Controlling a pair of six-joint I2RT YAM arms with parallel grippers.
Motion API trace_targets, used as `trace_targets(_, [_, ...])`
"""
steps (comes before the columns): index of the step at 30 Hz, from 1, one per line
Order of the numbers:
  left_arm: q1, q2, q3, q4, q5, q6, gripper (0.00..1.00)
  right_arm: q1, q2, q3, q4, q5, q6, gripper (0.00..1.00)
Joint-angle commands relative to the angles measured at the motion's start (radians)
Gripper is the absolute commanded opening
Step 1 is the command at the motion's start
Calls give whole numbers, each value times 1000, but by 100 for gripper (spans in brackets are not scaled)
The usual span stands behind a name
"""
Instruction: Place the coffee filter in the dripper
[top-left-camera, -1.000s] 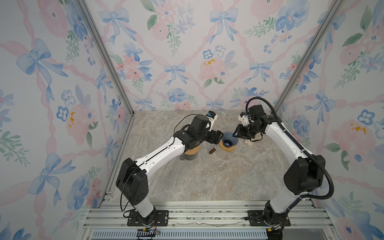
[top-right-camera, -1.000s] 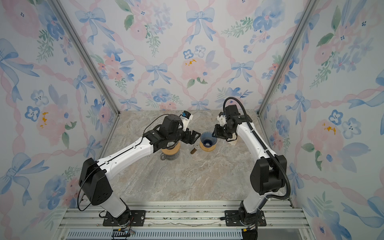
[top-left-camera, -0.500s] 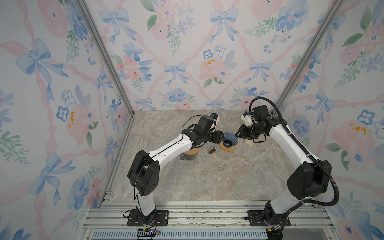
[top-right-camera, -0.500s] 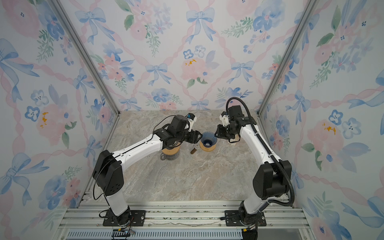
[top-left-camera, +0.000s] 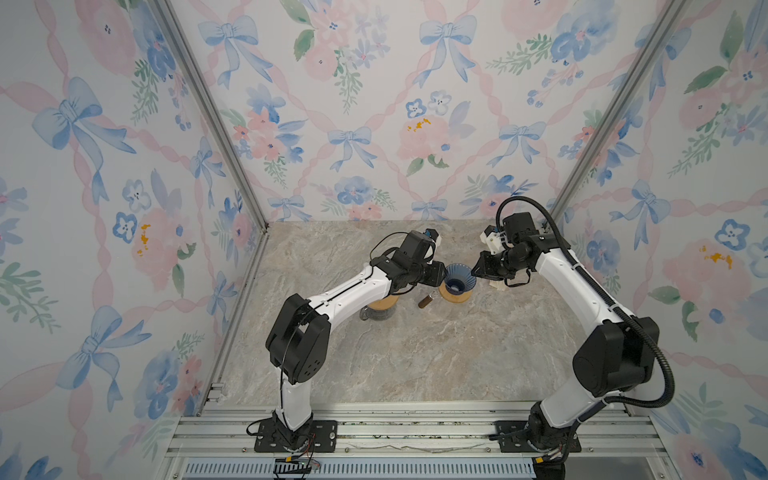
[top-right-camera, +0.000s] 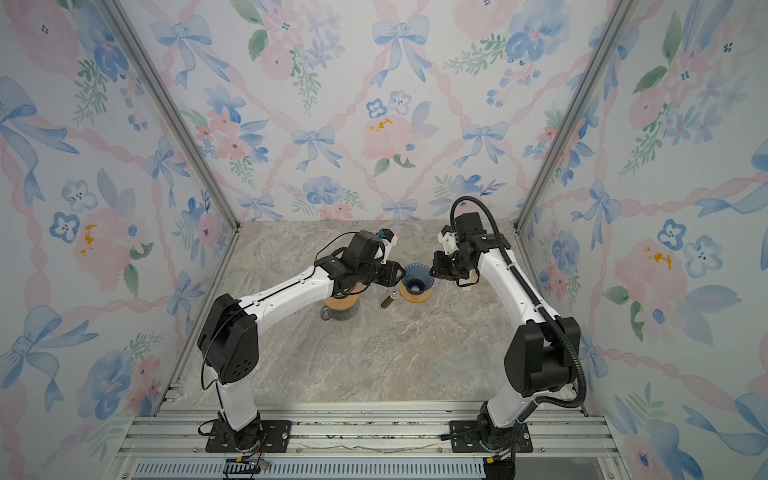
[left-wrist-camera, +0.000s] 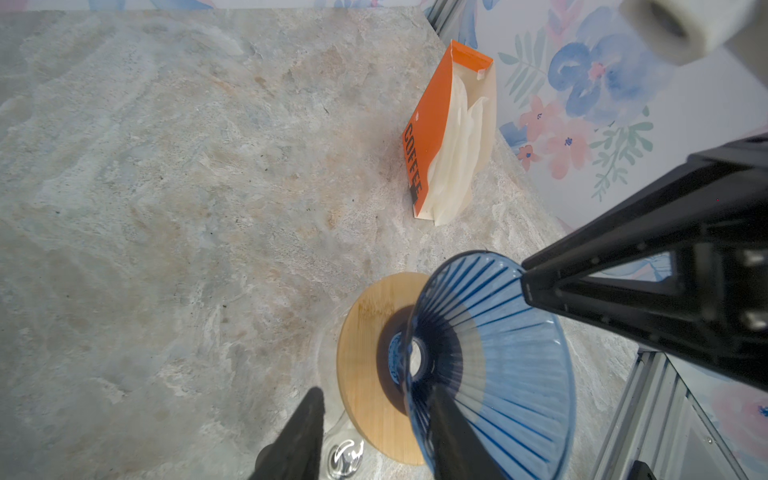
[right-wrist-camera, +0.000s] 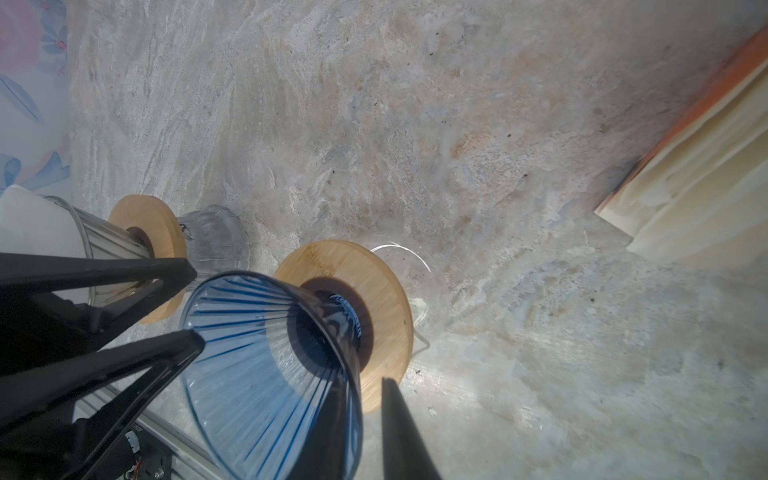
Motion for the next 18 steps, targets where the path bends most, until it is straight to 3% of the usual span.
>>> trace_targets(1, [9, 19, 27, -12, 24, -6, 40, 5, 22, -5, -4, -15, -12, 18])
trace_targets(18, [22, 50, 38, -11, 39, -15, 20, 7, 43, 6, -12, -9, -9, 11])
